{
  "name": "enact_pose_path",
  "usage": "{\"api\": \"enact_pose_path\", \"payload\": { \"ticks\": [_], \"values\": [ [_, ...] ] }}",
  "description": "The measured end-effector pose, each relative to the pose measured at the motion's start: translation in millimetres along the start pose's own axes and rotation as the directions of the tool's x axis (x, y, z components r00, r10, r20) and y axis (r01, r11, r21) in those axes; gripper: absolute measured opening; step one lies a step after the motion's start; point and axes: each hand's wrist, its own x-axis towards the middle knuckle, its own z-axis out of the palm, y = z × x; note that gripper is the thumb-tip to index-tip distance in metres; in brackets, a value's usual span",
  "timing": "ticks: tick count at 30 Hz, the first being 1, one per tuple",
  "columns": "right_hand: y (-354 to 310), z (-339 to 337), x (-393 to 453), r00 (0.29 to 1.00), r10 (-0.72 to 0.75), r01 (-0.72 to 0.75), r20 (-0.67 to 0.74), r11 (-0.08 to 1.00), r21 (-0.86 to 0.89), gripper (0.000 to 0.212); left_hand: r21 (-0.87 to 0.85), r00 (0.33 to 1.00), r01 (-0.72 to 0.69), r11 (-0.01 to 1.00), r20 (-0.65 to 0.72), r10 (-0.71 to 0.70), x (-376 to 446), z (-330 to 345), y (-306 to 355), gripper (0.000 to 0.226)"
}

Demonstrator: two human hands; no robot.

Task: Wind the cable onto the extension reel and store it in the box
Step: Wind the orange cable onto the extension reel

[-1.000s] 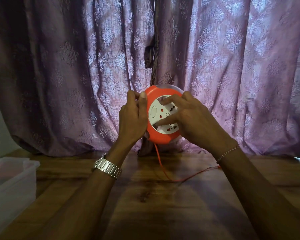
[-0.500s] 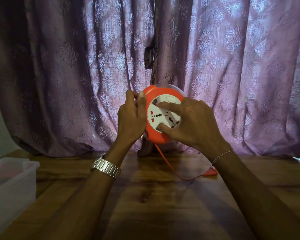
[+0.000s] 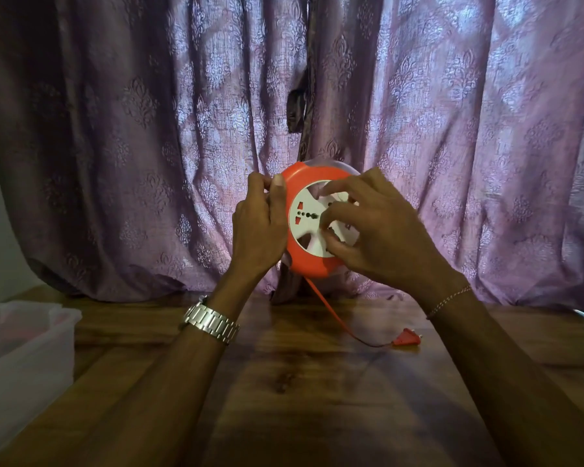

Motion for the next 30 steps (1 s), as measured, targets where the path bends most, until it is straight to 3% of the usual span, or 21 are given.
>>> {"api": "enact_pose_path", "payload": {
  "ticks": [3,5,8,12,18,25,30],
  "values": [
    [-1,2,0,0.98,-0.013,0.019,0.197,0.999,-0.032,0.037,-0.012,1.0,0.007,1.0,-0.008,-0.007,1,-1,0,0.03],
    [-3,1,0,0.963,0.037,-0.015,0.267,0.996,-0.083,0.037,-0.024,1.0,0.014,1.0,-0.003,-0.014,1,-1,1,0.029],
    [-6,-1,1,0.955,0.086,-0.038,0.285,0.985,-0.168,0.051,-0.021,1.0,0.018,1.0,0.008,-0.018,1,-1,2,0.031],
    [-10,-2,2,0.94,0.134,-0.063,0.313,0.972,-0.228,0.053,-0.004,1.0,0.012,1.0,0.029,-0.011,-1,-1,2,0.036],
    [-10,-2,0,0.949,0.168,-0.096,0.265,0.959,-0.265,0.056,-0.028,0.999,0.019,0.999,0.044,-0.018,-3,0,1,0.042],
    [-3,6,-5,0.949,0.287,-0.246,0.132,0.933,-0.263,0.06,-0.007,1.0,0.012,1.0,0.024,-0.012,-2,1,2,0.039],
    [-4,6,-2,0.972,0.225,-0.199,0.07,0.943,-0.266,0.059,-0.006,1.0,0.01,1.0,0.004,-0.01,-1,0,2,0.036]
  ]
}}
